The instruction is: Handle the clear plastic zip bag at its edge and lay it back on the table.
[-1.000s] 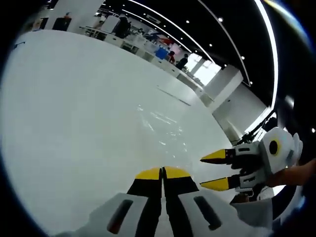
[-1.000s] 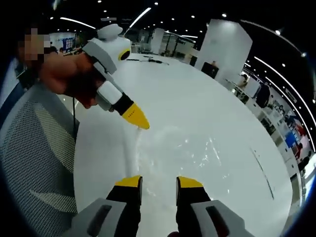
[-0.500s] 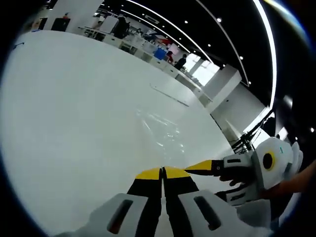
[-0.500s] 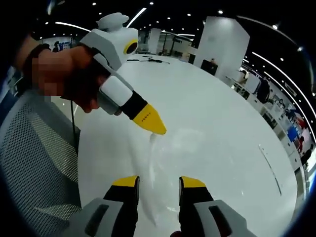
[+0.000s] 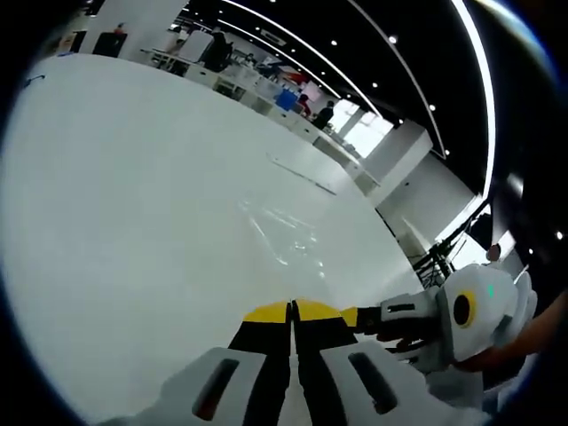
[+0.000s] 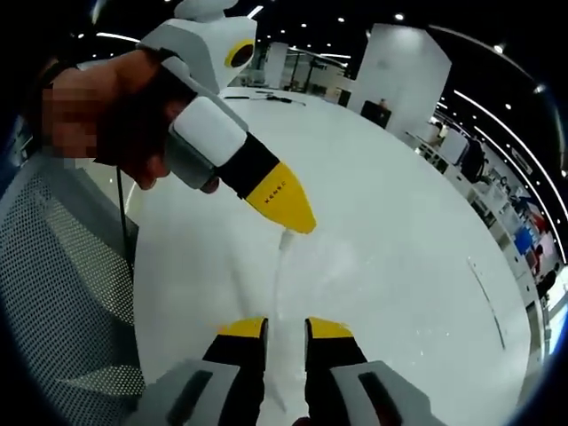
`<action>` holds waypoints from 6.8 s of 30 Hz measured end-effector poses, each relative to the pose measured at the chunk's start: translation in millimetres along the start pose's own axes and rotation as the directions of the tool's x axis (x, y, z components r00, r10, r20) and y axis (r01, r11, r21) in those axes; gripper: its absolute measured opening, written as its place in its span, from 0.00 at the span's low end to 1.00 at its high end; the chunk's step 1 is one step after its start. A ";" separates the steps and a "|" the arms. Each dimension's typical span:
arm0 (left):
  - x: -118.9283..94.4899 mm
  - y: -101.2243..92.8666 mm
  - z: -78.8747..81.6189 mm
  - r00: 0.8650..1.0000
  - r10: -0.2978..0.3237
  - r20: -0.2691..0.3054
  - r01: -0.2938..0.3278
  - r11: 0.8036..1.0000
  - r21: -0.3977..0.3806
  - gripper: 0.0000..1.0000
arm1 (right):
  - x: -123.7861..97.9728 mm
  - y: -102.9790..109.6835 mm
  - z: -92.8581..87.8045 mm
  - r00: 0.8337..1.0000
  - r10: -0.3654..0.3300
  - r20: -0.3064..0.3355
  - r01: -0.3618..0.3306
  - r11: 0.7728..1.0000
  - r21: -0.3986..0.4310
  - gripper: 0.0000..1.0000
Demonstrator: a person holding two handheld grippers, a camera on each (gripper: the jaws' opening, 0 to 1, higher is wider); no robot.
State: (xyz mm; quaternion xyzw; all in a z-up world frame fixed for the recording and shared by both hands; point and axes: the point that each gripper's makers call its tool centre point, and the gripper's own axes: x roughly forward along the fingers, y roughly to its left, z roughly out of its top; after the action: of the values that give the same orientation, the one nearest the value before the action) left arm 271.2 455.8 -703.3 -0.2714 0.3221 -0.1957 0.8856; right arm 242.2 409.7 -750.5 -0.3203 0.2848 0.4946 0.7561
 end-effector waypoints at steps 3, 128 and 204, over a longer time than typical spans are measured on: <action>-0.5 -0.2 -1.5 1.000 0.004 -0.009 -0.004 1.000 0.005 0.00 | -1.2 0.4 -1.2 1.000 -0.001 0.005 0.001 1.000 0.010 0.06; -0.6 -22.1 -44.1 0.949 0.225 -0.223 0.228 0.001 0.974 0.00 | -26.9 6.3 16.2 0.997 0.059 0.052 -0.045 0.968 -0.247 0.06; -7.0 -15.1 -58.2 0.929 0.240 -0.282 0.286 0.020 0.958 0.00 | -23.8 14.8 8.8 0.996 0.085 -0.016 -0.085 0.932 -0.352 0.00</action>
State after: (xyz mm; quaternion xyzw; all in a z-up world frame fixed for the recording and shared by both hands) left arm 224.2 427.0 -728.5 0.4640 0.2467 -0.4262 0.7363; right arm 221.1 407.5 -730.2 -0.4382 0.2053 0.5696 0.6643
